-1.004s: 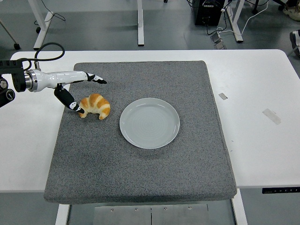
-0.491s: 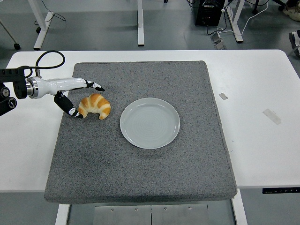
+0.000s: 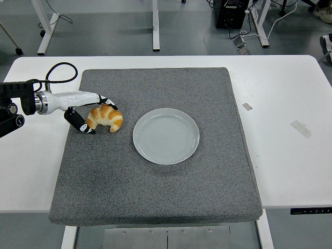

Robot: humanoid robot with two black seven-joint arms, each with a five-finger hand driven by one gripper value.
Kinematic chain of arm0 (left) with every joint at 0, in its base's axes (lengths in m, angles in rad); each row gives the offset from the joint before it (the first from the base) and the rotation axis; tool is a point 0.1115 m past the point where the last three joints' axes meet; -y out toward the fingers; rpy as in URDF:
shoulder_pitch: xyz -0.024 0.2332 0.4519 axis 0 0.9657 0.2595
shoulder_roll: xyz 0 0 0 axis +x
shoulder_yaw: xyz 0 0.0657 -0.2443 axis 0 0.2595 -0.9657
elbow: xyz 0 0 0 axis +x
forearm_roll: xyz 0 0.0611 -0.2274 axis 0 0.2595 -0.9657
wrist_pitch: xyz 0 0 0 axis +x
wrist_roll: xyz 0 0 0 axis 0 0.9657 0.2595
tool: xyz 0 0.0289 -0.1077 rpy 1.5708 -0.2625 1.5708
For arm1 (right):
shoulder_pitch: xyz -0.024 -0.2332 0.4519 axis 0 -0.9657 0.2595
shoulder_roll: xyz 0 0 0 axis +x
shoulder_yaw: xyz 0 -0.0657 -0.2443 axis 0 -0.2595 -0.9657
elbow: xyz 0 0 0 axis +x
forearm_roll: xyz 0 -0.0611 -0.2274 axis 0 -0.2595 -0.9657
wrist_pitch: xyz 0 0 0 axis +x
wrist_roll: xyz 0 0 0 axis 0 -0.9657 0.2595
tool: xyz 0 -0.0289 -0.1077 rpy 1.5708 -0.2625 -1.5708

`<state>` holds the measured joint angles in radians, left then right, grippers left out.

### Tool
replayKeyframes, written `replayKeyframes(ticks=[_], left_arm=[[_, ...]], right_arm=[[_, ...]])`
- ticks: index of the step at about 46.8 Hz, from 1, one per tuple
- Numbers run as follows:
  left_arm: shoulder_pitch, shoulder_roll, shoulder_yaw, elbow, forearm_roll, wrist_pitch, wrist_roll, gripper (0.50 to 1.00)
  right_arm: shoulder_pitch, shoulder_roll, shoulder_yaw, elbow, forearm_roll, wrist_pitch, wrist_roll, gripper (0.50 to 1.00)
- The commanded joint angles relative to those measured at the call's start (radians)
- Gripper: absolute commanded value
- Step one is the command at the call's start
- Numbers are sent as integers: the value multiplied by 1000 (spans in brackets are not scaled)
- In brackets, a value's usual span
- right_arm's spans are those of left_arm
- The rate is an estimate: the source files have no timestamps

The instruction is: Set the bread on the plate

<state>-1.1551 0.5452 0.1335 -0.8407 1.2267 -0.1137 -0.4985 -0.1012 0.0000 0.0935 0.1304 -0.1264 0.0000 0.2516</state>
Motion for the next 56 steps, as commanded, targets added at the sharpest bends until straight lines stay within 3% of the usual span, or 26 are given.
replayKeyframes(ticks=[1, 30, 56], left_arm=[[2, -4, 0, 0, 7, 8, 0, 825], [3, -14, 2, 15, 36, 39, -9, 580], [-40, -4, -3, 26, 14, 39, -18, 557]], right_arm=[[0, 0, 0, 0, 1, 0, 0, 1000], [0, 0, 0, 0, 1, 0, 0, 1000], [0, 0, 0, 0, -1, 0, 0, 1000]])
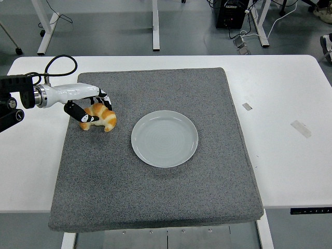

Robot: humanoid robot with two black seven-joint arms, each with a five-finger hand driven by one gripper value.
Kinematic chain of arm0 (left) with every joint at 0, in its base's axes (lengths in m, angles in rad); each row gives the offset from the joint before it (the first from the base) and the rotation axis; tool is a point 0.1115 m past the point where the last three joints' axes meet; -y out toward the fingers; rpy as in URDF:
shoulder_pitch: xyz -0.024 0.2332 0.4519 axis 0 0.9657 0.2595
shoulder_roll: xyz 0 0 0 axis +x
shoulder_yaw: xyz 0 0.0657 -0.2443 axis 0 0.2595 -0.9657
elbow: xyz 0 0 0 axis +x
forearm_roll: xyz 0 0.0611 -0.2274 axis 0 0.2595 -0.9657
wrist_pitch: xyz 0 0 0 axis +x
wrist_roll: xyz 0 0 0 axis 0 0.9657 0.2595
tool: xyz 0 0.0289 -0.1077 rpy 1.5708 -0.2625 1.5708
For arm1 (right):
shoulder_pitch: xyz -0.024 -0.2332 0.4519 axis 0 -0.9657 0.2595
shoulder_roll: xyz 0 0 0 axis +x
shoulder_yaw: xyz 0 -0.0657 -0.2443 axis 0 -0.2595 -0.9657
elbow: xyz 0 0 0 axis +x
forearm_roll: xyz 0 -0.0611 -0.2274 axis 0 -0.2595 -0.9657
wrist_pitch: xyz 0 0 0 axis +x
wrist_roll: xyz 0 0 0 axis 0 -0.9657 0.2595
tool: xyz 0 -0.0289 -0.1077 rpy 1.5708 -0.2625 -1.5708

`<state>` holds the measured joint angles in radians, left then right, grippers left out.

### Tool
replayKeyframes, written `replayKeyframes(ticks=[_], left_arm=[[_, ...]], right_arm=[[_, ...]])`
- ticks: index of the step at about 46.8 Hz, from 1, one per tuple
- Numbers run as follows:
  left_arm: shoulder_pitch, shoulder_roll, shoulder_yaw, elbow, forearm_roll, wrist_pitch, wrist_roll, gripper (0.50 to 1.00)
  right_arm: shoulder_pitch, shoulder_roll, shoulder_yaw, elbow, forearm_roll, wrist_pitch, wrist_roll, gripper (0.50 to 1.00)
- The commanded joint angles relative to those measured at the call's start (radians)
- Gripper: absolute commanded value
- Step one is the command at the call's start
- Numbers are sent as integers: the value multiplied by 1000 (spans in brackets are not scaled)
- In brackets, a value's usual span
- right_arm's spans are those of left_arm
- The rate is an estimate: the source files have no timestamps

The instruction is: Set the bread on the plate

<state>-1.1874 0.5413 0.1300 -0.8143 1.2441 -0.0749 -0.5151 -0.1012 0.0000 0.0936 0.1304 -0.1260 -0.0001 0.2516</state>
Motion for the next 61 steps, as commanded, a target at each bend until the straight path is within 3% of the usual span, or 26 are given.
replayKeyframes(ticks=[1, 26, 34, 47, 61], left_arm=[[-12, 2, -1, 0, -3, 0, -2, 557], [-153, 5, -9, -49, -66, -5, -29, 555], [-201, 49, -1, -91, -114, -9, -29, 555], [-287, 63, -1, -117, -114, -37, -28, 555], [-310, 17, -1, -128, -115, -37, -25, 552]], right_arm=[[0, 0, 0, 0, 0, 0, 0, 1000], [0, 0, 0, 0, -1, 0, 0, 1000], [0, 0, 0, 0, 0, 0, 0, 1000], [0, 0, 0, 0, -1, 0, 0, 1000], [0, 0, 0, 0, -1, 0, 0, 1000]])
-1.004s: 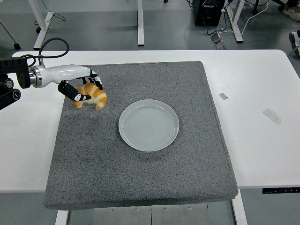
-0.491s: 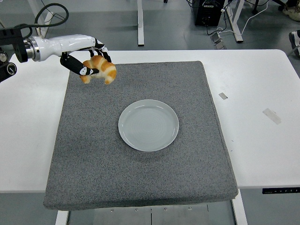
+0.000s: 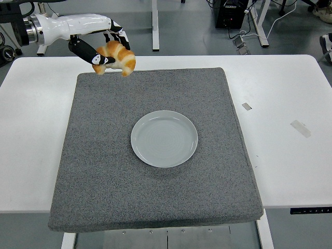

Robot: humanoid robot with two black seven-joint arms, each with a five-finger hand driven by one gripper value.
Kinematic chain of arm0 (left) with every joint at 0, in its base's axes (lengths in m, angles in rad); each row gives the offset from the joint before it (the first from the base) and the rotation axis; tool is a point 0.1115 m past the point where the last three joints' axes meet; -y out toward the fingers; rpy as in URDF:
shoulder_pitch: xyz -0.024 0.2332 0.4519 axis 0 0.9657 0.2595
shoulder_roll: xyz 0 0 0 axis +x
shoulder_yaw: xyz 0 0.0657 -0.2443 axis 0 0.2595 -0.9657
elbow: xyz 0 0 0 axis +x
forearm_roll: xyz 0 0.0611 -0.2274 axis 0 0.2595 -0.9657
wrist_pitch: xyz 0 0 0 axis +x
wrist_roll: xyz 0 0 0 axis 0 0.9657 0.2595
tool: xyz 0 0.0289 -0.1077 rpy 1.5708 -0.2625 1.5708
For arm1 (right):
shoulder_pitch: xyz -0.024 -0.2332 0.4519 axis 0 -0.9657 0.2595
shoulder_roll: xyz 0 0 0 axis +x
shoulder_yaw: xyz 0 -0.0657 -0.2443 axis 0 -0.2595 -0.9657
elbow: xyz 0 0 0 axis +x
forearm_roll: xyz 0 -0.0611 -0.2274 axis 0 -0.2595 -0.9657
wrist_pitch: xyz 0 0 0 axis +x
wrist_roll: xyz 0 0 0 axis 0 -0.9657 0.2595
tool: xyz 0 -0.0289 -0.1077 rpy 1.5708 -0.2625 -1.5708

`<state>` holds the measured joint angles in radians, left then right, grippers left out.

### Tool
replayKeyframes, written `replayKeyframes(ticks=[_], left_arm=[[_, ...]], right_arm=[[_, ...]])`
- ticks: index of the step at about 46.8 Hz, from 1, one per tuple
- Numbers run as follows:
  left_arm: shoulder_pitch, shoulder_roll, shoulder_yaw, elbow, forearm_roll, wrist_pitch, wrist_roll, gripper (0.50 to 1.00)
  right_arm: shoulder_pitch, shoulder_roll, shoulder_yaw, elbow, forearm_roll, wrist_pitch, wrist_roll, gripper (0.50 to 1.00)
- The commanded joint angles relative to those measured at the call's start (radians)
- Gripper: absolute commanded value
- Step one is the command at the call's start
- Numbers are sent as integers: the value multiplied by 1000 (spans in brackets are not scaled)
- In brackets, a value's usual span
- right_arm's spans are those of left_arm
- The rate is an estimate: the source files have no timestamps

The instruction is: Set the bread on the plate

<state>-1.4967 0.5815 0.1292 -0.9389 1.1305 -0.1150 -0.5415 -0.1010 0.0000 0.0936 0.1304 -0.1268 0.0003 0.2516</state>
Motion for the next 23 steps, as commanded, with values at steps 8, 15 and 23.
replayKeyframes(ticks=[8, 15, 23], left_arm=[[-2, -92, 0, -3, 0, 12, 2, 543], [1, -149, 0, -3, 2, 14, 5, 542], [10, -222, 0, -3, 5, 26, 5, 542]], right_arm=[[0, 0, 0, 0, 1, 0, 0, 1000], [0, 0, 0, 0, 1, 0, 0, 1000], [0, 0, 0, 0, -1, 0, 0, 1000]])
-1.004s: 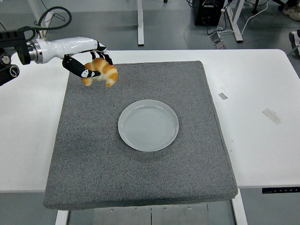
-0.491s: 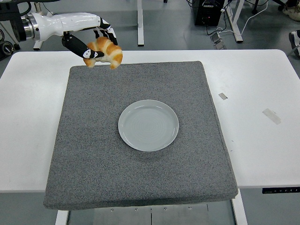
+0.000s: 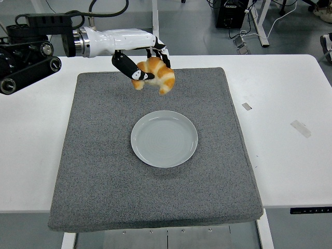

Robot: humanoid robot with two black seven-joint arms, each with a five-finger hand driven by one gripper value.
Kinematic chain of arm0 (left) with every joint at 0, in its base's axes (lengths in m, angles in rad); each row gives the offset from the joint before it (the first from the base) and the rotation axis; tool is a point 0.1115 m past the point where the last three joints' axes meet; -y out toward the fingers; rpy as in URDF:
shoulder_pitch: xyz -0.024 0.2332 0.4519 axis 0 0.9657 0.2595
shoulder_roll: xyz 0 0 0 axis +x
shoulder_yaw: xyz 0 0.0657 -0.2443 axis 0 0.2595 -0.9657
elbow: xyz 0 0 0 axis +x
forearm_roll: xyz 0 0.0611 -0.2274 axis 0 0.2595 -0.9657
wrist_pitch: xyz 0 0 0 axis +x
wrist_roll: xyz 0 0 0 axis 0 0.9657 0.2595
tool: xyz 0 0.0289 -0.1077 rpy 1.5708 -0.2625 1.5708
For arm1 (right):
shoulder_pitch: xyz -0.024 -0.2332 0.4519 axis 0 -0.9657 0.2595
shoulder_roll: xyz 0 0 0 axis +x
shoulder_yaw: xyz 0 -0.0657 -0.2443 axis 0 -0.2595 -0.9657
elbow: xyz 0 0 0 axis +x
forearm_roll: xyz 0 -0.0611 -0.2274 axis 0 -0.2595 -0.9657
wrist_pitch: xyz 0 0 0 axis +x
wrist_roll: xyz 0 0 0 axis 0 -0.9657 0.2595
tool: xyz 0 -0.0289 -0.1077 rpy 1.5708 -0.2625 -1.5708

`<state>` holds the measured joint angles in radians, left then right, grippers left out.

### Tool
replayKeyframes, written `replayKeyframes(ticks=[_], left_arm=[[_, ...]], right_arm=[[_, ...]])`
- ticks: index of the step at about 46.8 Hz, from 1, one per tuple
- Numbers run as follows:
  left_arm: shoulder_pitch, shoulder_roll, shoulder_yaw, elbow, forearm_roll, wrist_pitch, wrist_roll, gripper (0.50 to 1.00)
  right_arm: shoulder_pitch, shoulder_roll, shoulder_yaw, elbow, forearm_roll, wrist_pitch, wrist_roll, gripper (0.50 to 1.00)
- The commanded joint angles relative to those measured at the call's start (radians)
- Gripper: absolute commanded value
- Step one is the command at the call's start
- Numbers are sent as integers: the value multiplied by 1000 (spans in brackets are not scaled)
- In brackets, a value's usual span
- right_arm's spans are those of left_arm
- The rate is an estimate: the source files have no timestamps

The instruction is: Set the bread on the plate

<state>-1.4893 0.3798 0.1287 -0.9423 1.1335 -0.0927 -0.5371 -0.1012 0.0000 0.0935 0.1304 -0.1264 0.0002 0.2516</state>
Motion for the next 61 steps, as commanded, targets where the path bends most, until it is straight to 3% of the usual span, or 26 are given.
replayKeyframes(ticks=[1, 22, 61], left_arm=[[4, -28, 0, 0, 3, 4, 0, 542], [78, -102, 5, 5, 57, 5, 11, 543], [192, -134, 49, 46, 134, 36, 13, 548]], right_arm=[[0, 0, 0, 0, 1, 0, 0, 1000], [0, 0, 0, 0, -1, 0, 0, 1000], [0, 0, 0, 0, 1, 0, 0, 1000]])
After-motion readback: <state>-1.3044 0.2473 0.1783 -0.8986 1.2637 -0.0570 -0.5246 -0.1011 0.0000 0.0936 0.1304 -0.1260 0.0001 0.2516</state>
